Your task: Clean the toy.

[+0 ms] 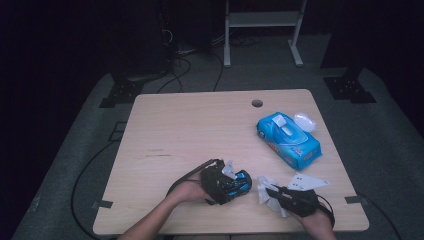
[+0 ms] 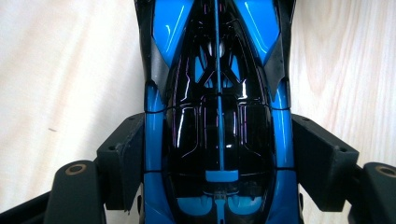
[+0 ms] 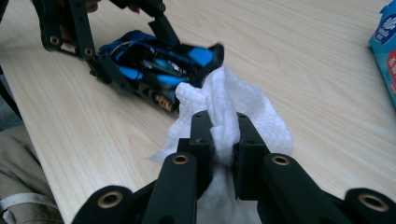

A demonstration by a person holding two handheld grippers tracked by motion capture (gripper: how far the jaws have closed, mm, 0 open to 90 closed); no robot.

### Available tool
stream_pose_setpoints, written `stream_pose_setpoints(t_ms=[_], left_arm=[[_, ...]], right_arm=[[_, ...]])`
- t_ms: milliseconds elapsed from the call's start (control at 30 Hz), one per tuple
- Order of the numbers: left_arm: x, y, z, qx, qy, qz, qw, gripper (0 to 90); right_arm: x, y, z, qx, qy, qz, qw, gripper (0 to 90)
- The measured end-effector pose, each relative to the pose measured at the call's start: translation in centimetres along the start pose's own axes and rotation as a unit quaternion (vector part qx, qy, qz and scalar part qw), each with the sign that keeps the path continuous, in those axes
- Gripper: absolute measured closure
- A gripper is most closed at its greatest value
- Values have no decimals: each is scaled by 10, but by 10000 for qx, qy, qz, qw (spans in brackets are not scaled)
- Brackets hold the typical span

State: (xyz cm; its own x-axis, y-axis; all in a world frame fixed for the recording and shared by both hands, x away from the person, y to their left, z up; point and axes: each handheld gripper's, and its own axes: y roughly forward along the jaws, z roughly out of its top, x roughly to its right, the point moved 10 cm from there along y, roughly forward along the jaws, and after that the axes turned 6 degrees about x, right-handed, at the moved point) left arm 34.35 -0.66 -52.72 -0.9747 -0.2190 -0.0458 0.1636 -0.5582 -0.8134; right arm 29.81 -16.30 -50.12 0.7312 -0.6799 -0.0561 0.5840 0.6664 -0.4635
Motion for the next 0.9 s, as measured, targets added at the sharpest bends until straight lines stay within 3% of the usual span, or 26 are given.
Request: stream_pose_setpoints(t_ms=[267, 400, 700, 900], left_arm=[[-38, 0, 18, -18, -68, 268, 9996, 259], [-54, 8, 20, -97, -80, 347, 9993, 259], [-77, 23, 9, -319, -284, 450, 9981, 258], [-83, 28, 7, -315, -386, 387, 9980, 258]], right_arm=[[11, -4, 0, 37, 120, -104, 9999, 800], [25, -4, -2, 41, 210, -230, 9995, 800], [58, 3, -15, -211, 308, -461, 9982, 780], [68, 6, -27, -323, 400, -456, 9976, 649]])
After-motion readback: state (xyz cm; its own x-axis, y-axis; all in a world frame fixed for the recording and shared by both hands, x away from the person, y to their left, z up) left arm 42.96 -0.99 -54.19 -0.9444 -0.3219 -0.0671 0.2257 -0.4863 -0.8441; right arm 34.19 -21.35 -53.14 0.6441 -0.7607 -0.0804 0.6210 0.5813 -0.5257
